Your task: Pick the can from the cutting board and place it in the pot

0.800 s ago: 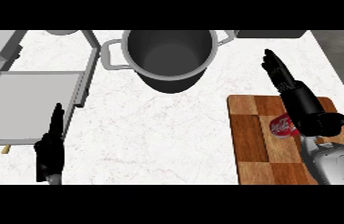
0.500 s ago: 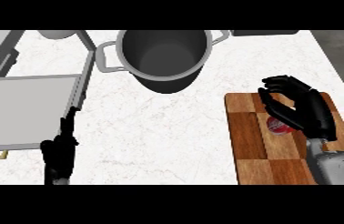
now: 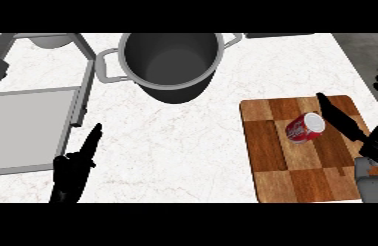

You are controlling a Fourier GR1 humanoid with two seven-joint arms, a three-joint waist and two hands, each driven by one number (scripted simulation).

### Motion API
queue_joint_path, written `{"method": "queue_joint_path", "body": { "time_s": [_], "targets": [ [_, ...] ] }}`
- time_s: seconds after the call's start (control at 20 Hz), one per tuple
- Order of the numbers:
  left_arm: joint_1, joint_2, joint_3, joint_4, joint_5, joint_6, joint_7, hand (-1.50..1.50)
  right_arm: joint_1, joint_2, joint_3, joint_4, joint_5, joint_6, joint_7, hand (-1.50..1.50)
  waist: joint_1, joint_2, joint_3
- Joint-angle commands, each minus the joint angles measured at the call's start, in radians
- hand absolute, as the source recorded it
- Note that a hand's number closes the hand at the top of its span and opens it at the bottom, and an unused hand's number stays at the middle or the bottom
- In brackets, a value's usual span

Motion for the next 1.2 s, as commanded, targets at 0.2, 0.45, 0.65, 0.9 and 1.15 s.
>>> {"method": "queue_joint_path", "body": {
  "time_s": [0.2, 0.45, 0.65, 0.9, 1.15],
  "targets": [
    [-0.128, 0.0, -0.022, 0.045, 0.05, -0.142, 0.054, 0.0, 0.124, -0.013, 0.055, -0.266, 0.29, 0.028, 0.488, -1.5, 0.039, 0.002, -0.007],
    [-0.137, -0.022, -0.041, 0.052, 0.031, -0.148, 0.042, 0.0, 0.051, -0.025, 0.014, -0.379, 0.352, 0.201, 0.86, -1.5, 0.068, 0.005, -0.005],
    [-0.145, -0.046, -0.044, 0.082, 0.027, -0.172, 0.026, 0.0, -0.014, 0.028, 0.008, -0.409, 0.375, 0.274, 1.025, -1.5, 0.084, 0.009, -0.002],
    [-0.211, -0.026, 0.001, 0.122, 0.043, -0.199, 0.053, 0.0, -0.001, 0.044, 0.005, -0.3, 0.159, 0.376, 0.989, -1.5, 0.086, 0.013, 0.0],
    [-0.208, -0.056, -0.018, 0.074, 0.021, -0.18, 0.093, 0.0, 0.045, 0.046, 0.051, -0.239, 0.113, 0.438, 0.972, -1.5, 0.089, 0.01, 0.0]
  ]
}}
